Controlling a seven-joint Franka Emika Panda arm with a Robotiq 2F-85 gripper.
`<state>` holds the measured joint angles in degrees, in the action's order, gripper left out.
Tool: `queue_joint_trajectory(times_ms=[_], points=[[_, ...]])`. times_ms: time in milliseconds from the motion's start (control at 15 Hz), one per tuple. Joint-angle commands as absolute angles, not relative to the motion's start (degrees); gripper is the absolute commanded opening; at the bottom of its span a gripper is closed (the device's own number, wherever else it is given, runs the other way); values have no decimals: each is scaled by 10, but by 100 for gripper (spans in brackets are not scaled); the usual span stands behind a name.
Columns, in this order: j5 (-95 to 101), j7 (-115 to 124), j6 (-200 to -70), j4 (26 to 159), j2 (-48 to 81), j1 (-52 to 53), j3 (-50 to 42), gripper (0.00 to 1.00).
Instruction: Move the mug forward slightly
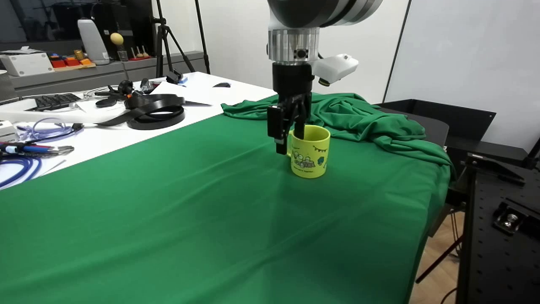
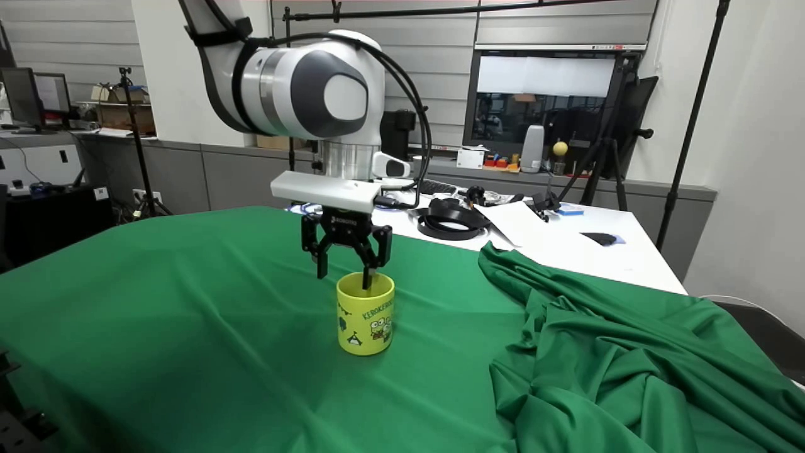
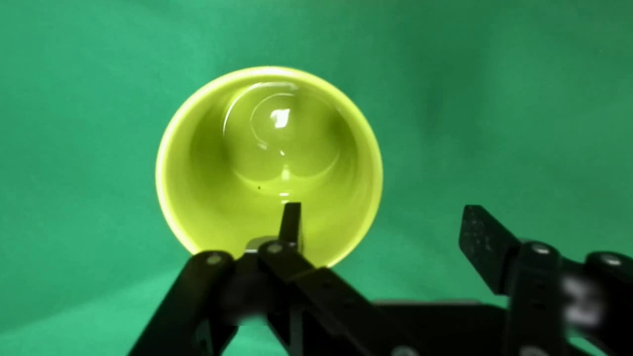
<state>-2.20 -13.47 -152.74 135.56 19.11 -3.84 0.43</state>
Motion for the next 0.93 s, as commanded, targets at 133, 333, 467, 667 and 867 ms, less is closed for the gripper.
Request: queue_joint_trajectory(times_ms=[133, 333, 467, 667, 867], points=[[-19, -121, -1509, 1331, 200, -39, 8, 39], [-16, -118, -1512, 1337, 192, -36, 7, 19], [-13, -115, -1513, 1340, 188, -33, 5, 5], [-6, -110, -1515, 1344, 178, -31, 1, 1], [11, -100, -1512, 1345, 168, -23, -3, 2]])
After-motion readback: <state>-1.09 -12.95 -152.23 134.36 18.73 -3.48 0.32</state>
